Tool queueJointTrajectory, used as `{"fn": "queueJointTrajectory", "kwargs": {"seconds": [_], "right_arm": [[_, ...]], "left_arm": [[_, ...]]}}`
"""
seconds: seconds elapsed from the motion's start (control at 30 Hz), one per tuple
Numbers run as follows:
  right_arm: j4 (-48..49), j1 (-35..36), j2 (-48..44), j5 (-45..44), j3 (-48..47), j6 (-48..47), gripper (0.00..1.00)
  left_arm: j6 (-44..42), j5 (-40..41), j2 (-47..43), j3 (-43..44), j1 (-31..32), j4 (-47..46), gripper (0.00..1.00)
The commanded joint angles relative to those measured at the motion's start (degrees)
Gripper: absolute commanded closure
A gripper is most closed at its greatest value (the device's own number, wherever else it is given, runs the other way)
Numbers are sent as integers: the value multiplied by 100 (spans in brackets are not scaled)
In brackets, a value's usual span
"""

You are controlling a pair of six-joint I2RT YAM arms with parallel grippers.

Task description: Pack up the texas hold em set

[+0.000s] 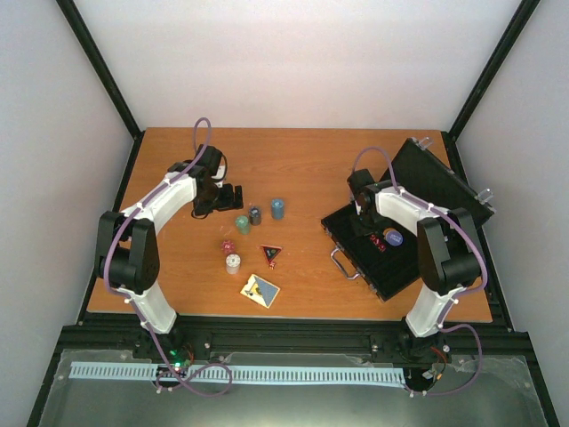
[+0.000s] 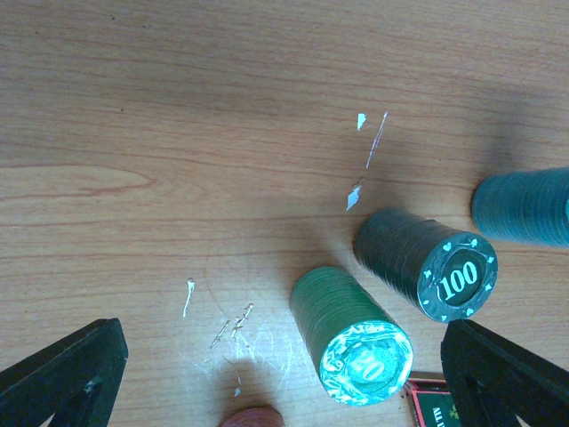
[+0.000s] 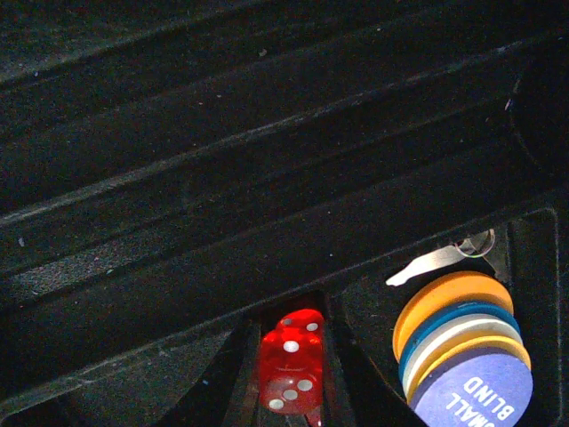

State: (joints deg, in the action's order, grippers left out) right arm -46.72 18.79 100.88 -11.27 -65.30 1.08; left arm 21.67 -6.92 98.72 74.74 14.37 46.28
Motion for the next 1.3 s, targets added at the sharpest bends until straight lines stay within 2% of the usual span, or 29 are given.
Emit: {"fn": "queueJointTrajectory", "kwargs": {"seconds": [0.0, 0.3, 0.63, 1.03, 1.27], "right_arm": [[-79, -51, 110, -227, 179, 70, 97], [-387, -50, 25, -318, 110, 138, 97], [20, -51, -400, -14, -215, 186, 97], [603, -50, -66, -32, 319, 376, 97], [952, -50, -174, -443, 723, 618, 97]], "left_arm": [[24, -24, 11, 50, 9, -95, 0], [31, -49, 27, 59, 13, -111, 0], [17, -25, -10, 64, 13, -96, 0], [-4, 15, 9, 120, 13, -43, 0], [4, -11, 64, 143, 13, -52, 0]]}}
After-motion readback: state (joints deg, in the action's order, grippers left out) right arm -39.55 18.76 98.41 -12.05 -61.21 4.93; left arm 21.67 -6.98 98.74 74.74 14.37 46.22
